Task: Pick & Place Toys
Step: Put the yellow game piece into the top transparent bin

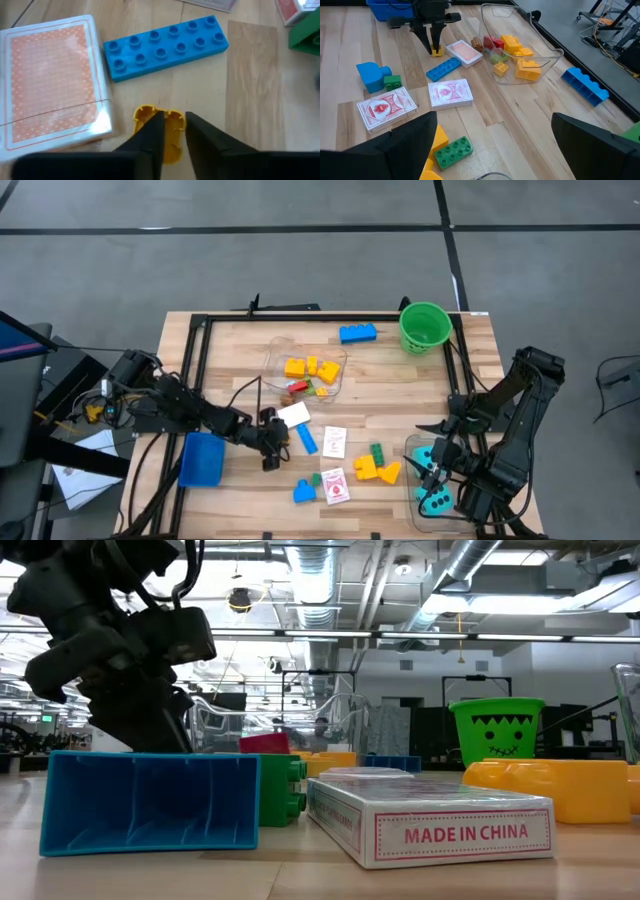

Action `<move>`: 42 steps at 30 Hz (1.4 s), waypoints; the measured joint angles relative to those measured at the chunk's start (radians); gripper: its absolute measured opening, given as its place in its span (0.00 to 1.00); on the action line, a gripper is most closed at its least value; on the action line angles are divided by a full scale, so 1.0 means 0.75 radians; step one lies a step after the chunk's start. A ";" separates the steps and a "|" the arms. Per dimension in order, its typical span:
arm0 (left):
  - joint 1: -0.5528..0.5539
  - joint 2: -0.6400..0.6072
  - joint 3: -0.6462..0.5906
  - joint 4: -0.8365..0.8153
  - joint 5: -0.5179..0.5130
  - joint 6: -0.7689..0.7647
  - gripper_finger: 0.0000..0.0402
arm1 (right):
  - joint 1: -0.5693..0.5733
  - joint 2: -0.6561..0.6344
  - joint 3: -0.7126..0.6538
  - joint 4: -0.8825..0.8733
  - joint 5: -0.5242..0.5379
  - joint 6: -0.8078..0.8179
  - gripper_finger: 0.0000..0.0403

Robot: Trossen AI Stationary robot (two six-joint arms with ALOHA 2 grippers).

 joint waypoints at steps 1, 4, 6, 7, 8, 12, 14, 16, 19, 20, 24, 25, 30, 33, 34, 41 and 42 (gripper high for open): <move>0.000 0.000 0.000 -0.002 0.001 0.001 0.12 | 0.000 0.000 0.000 0.000 0.000 0.000 0.95; -0.001 -0.002 0.000 -0.002 0.003 0.007 0.03 | 0.000 0.000 0.000 0.002 0.000 0.000 0.95; -0.005 -0.002 0.000 -0.002 0.001 0.012 0.03 | 0.000 0.000 0.000 0.003 0.000 0.000 0.95; -0.010 -0.002 -0.001 0.001 0.003 0.018 0.03 | 0.000 0.000 0.000 0.003 0.000 0.000 0.95; -0.015 -0.005 -0.001 0.006 0.003 0.027 0.03 | 0.000 0.000 0.000 0.003 0.000 0.000 0.95; -0.047 -0.052 -0.009 0.050 0.026 0.110 0.01 | 0.000 0.000 0.000 0.003 0.000 0.000 0.95; -0.067 -0.102 -0.007 0.149 0.024 0.205 0.01 | 0.000 0.000 0.000 0.003 0.000 -0.002 0.95; -0.084 -0.163 -0.006 0.229 -0.007 0.334 0.01 | 0.000 0.000 0.000 0.003 0.000 -0.007 0.95; -0.092 -0.262 -0.006 0.339 -0.178 0.553 0.01 | 0.000 0.000 0.000 0.003 0.000 -0.010 0.95; -0.089 -0.297 -0.006 0.369 -0.273 0.619 0.01 | 0.000 -0.001 0.000 0.003 0.000 -0.010 0.95; -0.012 -0.397 -0.005 0.478 -0.509 0.847 0.01 | 0.000 -0.001 0.000 0.003 0.000 -0.010 0.95; 0.023 -0.415 -0.005 0.503 -0.514 0.877 0.01 | 0.000 0.000 0.000 0.004 0.000 -0.010 0.95; 0.244 -0.461 -0.004 0.517 -0.513 0.888 0.01 | -0.003 0.000 0.000 0.009 0.002 -0.010 0.95; 0.385 -0.446 -0.003 0.512 -0.448 0.842 0.01 | -0.008 0.000 0.000 0.009 0.006 -0.010 0.95; 0.431 -0.432 -0.003 0.506 -0.404 0.806 0.01 | -0.011 0.000 0.000 0.010 0.006 -0.010 0.95; 0.612 -0.298 -0.004 0.396 -0.185 0.623 0.01 | -0.012 0.000 0.000 0.014 0.006 -0.014 0.95; 0.616 -0.282 -0.004 0.397 -0.185 0.621 0.01 | -0.012 0.000 0.000 0.014 0.006 -0.014 0.95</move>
